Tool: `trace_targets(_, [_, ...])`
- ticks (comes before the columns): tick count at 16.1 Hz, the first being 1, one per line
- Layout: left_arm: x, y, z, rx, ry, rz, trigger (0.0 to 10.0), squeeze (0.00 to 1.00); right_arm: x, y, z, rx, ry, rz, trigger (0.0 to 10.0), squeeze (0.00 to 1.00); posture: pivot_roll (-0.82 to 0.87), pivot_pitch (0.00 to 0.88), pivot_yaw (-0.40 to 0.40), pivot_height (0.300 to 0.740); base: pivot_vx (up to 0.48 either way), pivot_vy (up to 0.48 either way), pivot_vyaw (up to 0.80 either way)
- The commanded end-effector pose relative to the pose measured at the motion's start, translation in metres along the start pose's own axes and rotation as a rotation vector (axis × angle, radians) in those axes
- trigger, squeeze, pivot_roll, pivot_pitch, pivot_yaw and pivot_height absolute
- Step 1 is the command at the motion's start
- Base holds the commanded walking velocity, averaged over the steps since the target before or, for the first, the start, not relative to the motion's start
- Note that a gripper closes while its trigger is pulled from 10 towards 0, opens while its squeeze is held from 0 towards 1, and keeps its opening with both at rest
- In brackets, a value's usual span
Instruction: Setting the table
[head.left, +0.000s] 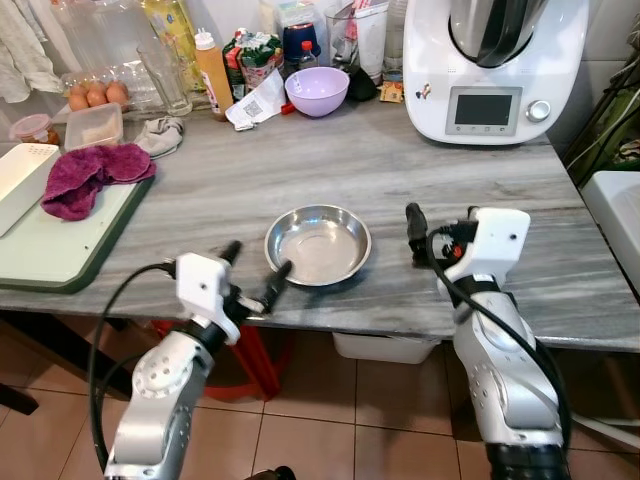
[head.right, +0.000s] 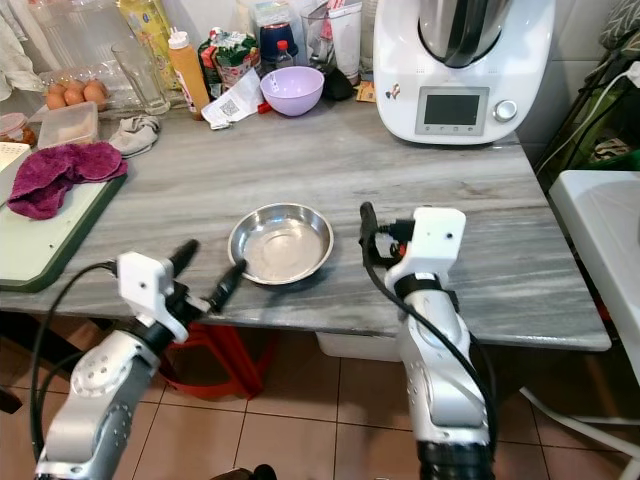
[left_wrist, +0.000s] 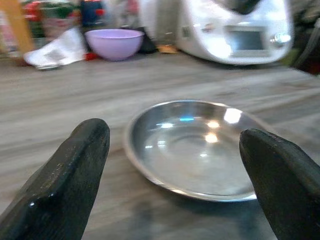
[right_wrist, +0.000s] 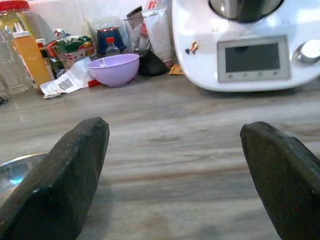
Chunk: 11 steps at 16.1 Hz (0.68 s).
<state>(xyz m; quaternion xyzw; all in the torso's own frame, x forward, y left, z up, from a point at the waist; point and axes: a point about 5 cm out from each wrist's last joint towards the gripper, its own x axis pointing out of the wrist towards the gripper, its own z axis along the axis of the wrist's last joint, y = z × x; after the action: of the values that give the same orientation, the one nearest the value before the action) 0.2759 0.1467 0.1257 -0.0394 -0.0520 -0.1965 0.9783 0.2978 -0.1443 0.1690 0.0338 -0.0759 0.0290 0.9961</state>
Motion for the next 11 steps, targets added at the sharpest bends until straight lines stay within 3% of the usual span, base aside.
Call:
trace_targets(1, [-0.002,0.009,-0.005,0.022,0.035,0.065,10.0,0.0,-0.003,0.002,0.007,-0.017,-0.034,0.005,10.0,1.0,-0.14,0.081,0.084,0.74,0.0,0.0,0.0])
trace_targets(5, [-0.008,0.019,-0.014,0.06,0.082,0.248,10.0,0.0,-0.018,-0.005,0.002,-0.012,-0.016,-0.041,10.0,1.0,-0.14,0.082,0.075,0.74,0.0,0.0,0.0])
trace_targets(6, [-0.01,0.02,-0.015,0.065,0.08,0.283,10.0,0.0,-0.023,-0.003,0.0,-0.006,-0.009,-0.034,10.0,0.0,-0.15,0.086,0.072,0.74,0.0,0.0,0.0])
trace_targets(9, [-0.011,0.02,-0.016,0.071,0.07,0.325,10.0,0.0,-0.025,-0.003,-0.002,0.041,0.011,-0.051,10.0,0.0,-0.15,0.09,0.068,0.74,0.0,0.0,0.0])
trace_targets(11, [-0.01,0.019,-0.016,0.075,0.072,0.336,10.0,0.0,-0.023,-0.003,-0.001,0.003,0.013,-0.052,10.0,0.0,-0.15,0.091,0.068,0.74,0.0,0.0,0.0])
